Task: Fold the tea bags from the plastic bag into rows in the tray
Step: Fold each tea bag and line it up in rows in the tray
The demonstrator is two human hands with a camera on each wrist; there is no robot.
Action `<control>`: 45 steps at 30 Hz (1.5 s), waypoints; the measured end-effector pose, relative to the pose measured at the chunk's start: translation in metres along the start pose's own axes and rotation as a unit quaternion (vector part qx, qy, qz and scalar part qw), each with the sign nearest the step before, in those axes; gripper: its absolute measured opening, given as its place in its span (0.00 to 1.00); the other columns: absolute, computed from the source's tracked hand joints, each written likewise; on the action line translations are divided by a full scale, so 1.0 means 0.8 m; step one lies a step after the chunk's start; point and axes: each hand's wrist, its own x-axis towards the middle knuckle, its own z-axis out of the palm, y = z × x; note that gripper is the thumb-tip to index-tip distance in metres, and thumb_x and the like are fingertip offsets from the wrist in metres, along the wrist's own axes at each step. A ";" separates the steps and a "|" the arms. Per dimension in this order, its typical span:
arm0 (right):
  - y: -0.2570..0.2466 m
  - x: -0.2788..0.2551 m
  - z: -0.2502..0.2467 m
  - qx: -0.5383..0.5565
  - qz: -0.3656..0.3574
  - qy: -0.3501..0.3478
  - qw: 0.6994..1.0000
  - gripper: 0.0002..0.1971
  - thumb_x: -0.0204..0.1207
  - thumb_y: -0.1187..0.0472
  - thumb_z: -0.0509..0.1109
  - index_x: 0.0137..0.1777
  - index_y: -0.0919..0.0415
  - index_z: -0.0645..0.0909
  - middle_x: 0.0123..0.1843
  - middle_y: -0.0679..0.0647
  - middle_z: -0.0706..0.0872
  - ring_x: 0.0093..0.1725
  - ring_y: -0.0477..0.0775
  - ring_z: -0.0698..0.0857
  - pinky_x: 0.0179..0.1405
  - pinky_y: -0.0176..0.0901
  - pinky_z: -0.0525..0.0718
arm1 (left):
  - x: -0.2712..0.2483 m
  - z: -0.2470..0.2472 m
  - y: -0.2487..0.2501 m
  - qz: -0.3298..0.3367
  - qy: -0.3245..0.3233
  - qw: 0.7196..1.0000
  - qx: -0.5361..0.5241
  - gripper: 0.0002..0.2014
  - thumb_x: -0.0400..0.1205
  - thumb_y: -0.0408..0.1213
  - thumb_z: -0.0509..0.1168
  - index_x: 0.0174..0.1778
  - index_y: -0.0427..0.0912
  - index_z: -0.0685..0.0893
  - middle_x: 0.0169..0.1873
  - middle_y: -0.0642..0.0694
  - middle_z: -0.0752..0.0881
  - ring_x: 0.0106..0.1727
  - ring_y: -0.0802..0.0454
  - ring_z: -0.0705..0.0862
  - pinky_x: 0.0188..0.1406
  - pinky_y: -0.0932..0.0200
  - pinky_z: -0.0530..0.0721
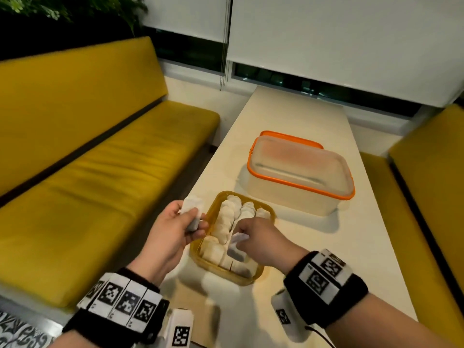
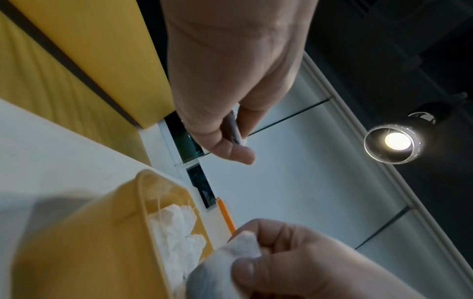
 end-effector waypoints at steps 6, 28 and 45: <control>-0.004 0.027 0.034 -0.081 0.068 -0.107 0.989 0.17 0.73 0.69 0.65 0.61 0.58 0.83 0.53 0.54 0.84 0.50 0.52 0.80 0.30 0.30 0.69 | 0.004 -0.023 -0.004 -0.001 -0.025 1.000 0.015 0.03 0.84 0.31 0.61 0.47 0.41 0.79 0.39 0.40 0.87 0.35 0.51 0.86 0.29 0.63 0.86; -0.050 0.036 0.016 0.071 0.022 0.114 0.991 0.02 0.77 0.58 0.70 0.48 0.54 0.83 0.42 0.48 0.84 0.42 0.46 0.81 0.38 0.33 0.75 | 0.017 -0.015 -0.026 0.059 -0.095 0.957 0.268 0.11 0.72 0.31 0.72 0.42 0.50 0.79 0.35 0.49 0.87 0.35 0.55 0.84 0.36 0.59 0.83; -0.050 0.044 0.065 -0.231 0.078 -0.048 0.969 0.24 0.76 0.56 0.70 0.71 0.54 0.69 0.60 0.56 0.81 0.56 0.59 0.84 0.51 0.48 0.83 | 0.002 -0.051 -0.008 0.119 -0.025 0.939 0.320 0.05 0.76 0.35 0.71 0.42 0.50 0.84 0.40 0.50 0.88 0.44 0.55 0.86 0.39 0.70 0.83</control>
